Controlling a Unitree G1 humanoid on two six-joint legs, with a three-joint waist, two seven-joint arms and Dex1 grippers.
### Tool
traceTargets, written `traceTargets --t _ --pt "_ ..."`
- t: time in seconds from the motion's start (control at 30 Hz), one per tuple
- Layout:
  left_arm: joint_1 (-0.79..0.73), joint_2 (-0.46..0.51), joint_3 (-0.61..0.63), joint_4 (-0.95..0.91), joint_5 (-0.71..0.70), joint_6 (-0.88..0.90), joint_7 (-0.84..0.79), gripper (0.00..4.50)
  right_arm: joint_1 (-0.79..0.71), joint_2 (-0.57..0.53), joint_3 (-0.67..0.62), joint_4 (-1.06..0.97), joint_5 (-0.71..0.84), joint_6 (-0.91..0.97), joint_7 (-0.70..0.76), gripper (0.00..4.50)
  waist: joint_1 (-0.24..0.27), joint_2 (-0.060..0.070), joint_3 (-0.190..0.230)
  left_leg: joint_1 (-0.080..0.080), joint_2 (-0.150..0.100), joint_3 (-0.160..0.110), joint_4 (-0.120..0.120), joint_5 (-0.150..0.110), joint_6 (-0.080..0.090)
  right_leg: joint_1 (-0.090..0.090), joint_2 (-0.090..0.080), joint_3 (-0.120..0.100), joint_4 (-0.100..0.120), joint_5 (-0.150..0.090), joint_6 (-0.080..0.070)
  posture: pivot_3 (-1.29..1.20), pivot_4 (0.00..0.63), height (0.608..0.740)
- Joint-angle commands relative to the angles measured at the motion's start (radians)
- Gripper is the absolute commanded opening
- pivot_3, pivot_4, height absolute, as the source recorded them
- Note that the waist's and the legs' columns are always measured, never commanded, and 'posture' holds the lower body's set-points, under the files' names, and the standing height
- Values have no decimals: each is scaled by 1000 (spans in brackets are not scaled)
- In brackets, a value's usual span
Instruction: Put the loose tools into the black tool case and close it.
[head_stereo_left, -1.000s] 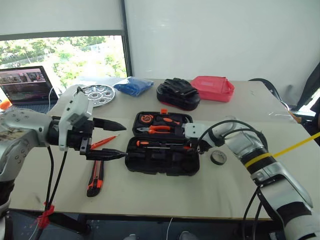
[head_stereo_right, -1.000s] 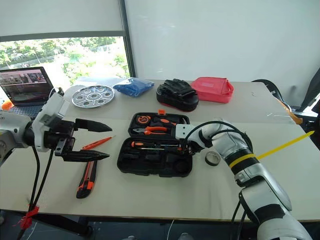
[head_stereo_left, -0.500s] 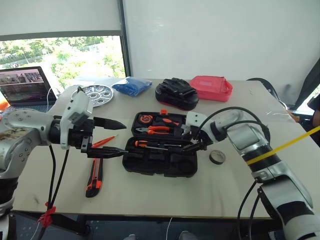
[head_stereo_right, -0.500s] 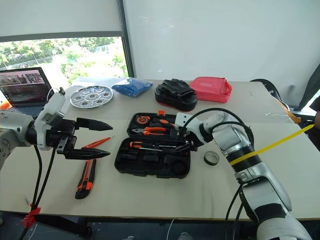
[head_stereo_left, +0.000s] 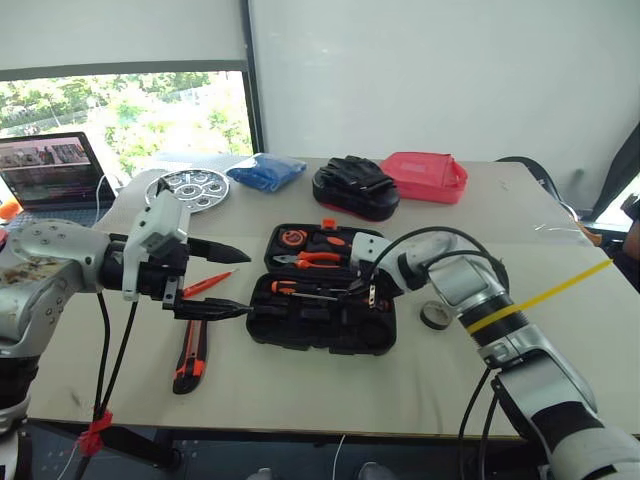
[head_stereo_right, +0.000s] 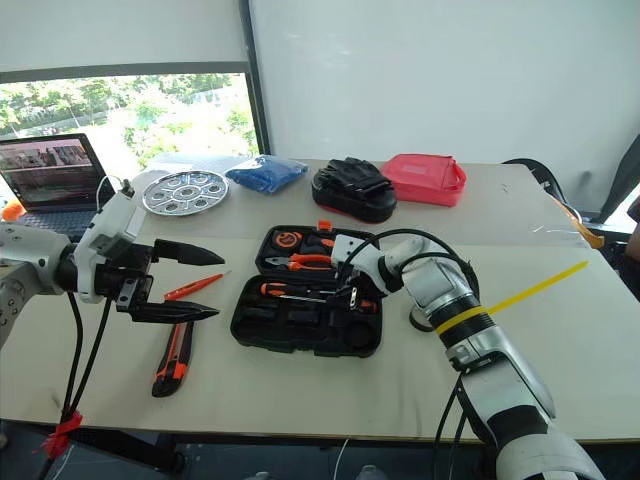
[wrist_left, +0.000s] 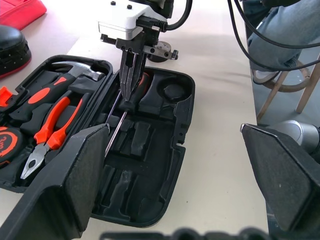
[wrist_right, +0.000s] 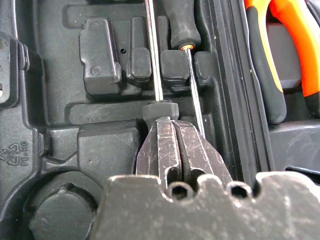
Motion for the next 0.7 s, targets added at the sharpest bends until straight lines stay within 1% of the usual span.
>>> traceTargets --t 0.03,0.2,0.33,0.5,0.63,0.7 --pt "0 20 30 -17 -1 -10 2 4500 -1 -9 6 -22 -6 -5 9 35 0 0 0 0 0 0 0 0 0 0 0 0 0 0 0 0 150 740" --pt "-6 14 25 -13 3 -14 4 4500 16 -4 20 -19 -14 -6 4 35 0 0 0 0 0 0 0 0 0 0 0 0 0 0 0 0 150 740" --pt "-12 8 21 -8 5 -18 7 4500 21 20 33 55 -40 -37 -35 35 0 0 0 1 0 0 0 0 0 0 0 0 0 0 0 0 150 740" --pt "-10 6 22 -5 6 -23 7 4500 11 49 37 125 -54 -51 -55 35 -4 -1 -1 10 0 0 0 0 0 8 0 0 0 0 0 0 150 740" --pt "-8 1 18 2 14 -31 11 4500 7 52 42 144 -61 -60 -53 35 -3 -1 -1 11 0 0 0 0 0 9 1 0 0 0 -1 0 150 740" --pt "-1 -3 17 3 19 -35 21 4500 -7 52 18 119 -39 -32 -45 35 -2 -1 -1 10 0 0 0 0 0 9 1 0 0 0 -1 0 150 740"
